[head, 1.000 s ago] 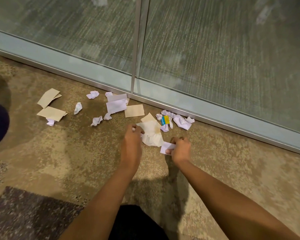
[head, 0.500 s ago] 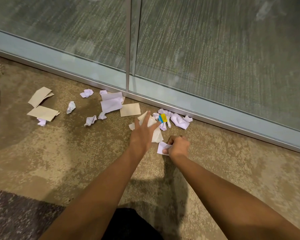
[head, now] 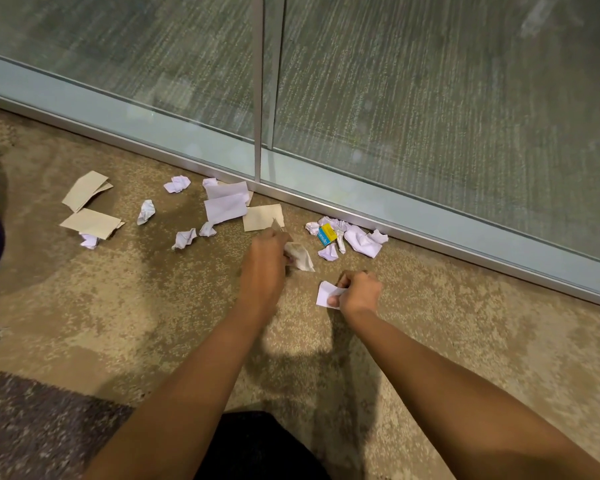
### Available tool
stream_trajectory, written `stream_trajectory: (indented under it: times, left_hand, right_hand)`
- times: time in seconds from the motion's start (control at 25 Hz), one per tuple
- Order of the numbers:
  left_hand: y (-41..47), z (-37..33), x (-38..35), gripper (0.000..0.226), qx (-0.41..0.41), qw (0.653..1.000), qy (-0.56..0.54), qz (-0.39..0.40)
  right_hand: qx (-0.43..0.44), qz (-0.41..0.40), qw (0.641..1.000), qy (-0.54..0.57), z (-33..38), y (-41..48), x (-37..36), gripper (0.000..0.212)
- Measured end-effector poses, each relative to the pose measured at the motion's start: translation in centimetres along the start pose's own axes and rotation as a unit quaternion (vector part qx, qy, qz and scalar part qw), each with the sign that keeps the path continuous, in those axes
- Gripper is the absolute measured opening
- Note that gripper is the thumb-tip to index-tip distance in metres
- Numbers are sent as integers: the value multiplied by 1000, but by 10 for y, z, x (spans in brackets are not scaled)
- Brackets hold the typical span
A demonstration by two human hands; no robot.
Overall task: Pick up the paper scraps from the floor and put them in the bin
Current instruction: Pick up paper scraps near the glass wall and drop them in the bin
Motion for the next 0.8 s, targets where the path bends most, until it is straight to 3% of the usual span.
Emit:
stream_trajectory:
  times: [0.12,0.24,0.32,0.44,0.56,0.64,0.72,0.8]
  left_hand:
    - [-15,26,31,31,70,995,-47,-50]
    - [-38,47,71,19,101,987,-93,-78]
    - [-62,70,106,12,141,977,-120,-107]
    - [-100,113,167,18,226,952,-129,-160]
    - [-140,148,240,21,274,929,-112,-222]
    - [-162,169,291,16,296,913,-117,-255]
    - [-177,200,331,15,328,896,-134,-267]
    - [-190,238,367,19,342,866,-221,-290]
  right_hand:
    - [4,8,999,-51,5,-1,1,30]
    - [18,16,997,-69,14,-7,0,31]
    - [46,29,989,-139,23,-19,-1,29]
    - [68,35,984,-159,35,-43,2,31]
    - [125,48,988,-73,83,-88,-11,29]
    - [173,108,978,46,132,-135,-37,28]
    - [224,199,941,160,192,-189,-63,17]
    - [291,269,894,209,267,-247,-84,7]
Point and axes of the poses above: each hand's wrist, its own y-axis towards the middle knuckle, its own x-axis out of the back of the hand, z = x × y, the point moved 10 cm from there along y, towards the middle knuckle, and after that the axes turned 12 degrees about y, right-handed, at the moved point
